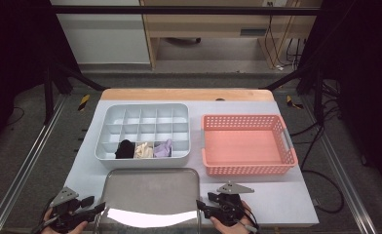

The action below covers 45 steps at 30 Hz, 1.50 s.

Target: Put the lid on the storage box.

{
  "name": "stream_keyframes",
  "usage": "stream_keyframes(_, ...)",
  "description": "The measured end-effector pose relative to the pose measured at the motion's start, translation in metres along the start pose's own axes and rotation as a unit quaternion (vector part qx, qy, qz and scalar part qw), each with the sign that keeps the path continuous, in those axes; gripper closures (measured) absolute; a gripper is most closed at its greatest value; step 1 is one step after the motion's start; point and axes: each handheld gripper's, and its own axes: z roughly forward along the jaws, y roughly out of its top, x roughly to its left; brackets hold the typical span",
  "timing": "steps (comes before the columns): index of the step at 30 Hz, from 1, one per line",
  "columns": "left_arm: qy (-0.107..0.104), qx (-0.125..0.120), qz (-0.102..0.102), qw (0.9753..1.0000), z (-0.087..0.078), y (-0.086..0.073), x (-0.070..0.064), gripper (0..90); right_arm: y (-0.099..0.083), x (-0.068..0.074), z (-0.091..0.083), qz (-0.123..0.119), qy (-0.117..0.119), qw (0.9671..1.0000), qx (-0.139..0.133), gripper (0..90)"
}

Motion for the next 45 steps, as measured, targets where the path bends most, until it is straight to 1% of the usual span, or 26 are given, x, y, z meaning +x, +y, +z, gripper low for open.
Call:
stream_keyframes(4, 0.003, 0.000, -0.002, 1.0000, 0.000, 0.000, 0.000, 45.2, -0.002, 0.002, 0.003, -0.002, 0.004, 1.0000, 0.003, 47.6)
stream_keyframes(5, 0.004, 0.001, -0.002, 1.0000, 0.000, 0.000, 0.000, 45.6, -0.002, 0.004, 0.004, 0.002, 0.008, 0.9999, 0.006, 48.6)
stream_keyframes(6, 0.004, 0.001, -0.003, 1.0000, 0.001, 0.000, 0.000, 45.6, -0.002, 0.004, 0.005, -0.001, 0.010, 0.9999, 0.007, 48.6)
stream_keyframes(9, 0.008, 0.001, -0.004, 1.0000, 0.001, 0.000, -0.002, 45.9, -0.001, 0.004, 0.007, 0.004, 0.013, 0.9999, 0.008, 50.0)
stream_keyframes(13, 0.015, 0.002, 0.001, 0.9999, 0.001, 0.000, -0.003, 46.3, 0.001, 0.005, 0.008, 0.012, 0.017, 0.9997, 0.008, 52.6)
stream_keyframes(15, 0.014, 0.002, -0.002, 0.9999, 0.001, 0.000, -0.004, 46.3, 0.002, 0.006, 0.009, 0.012, 0.017, 0.9998, 0.008, 53.4)
stream_keyframes(19, 0.010, 0.003, -0.008, 0.9999, 0.002, 0.000, -0.006, 46.3, 0.001, 0.005, 0.008, 0.019, 0.019, 0.9996, 0.010, 54.9)
stream_keyframes(21, 0.007, 0.003, -0.010, 0.9999, 0.002, 0.000, -0.006, 46.5, 0.000, 0.005, 0.007, 0.025, 0.020, 0.9994, 0.015, 55.3)
stream_keyframes(24, 0.000, 0.005, -0.011, 0.9999, 0.001, 0.000, -0.008, 47.6, -0.003, 0.005, 0.006, 0.031, 0.018, 0.9990, 0.026, 55.4)
stream_keyframes(27, 0.001, 0.006, -0.008, 0.9999, 0.001, -0.001, -0.011, 47.9, -0.005, 0.005, 0.005, 0.035, 0.023, 0.9988, 0.026, 55.3)
stream_keyframes(29, 0.002, 0.006, -0.011, 0.9999, 0.001, -0.001, -0.011, 48.0, -0.006, 0.005, 0.005, 0.043, 0.027, 0.9983, 0.028, 55.3)
stream_keyframes(32, 0.004, 0.007, -0.012, 0.9999, 0.002, -0.001, -0.011, 48.0, -0.006, 0.005, 0.005, 0.050, 0.025, 0.9980, 0.028, 55.3)
stream_keyframes(34, 0.006, 0.007, -0.011, 0.9999, 0.002, -0.001, -0.012, 48.1, -0.005, 0.003, 0.006, 0.054, 0.027, 0.9979, 0.023, 55.3)
stream_keyframes(38, 0.007, 0.006, -0.011, 0.9999, 0.002, -0.001, -0.012, 48.7, -0.003, 0.000, 0.007, 0.082, 0.035, 0.9957, 0.023, 55.9)
stream_keyframes(40, 0.007, 0.006, -0.011, 0.9999, 0.002, -0.001, -0.012, 48.7, -0.003, 0.000, 0.007, 0.089, 0.037, 0.9950, 0.023, 56.4)
stream_keyframes(45, 0.008, 0.005, -0.011, 0.9999, 0.002, -0.001, -0.012, 48.8, -0.006, 0.001, 0.005, 0.097, 0.037, 0.9944, 0.021, 56.5)
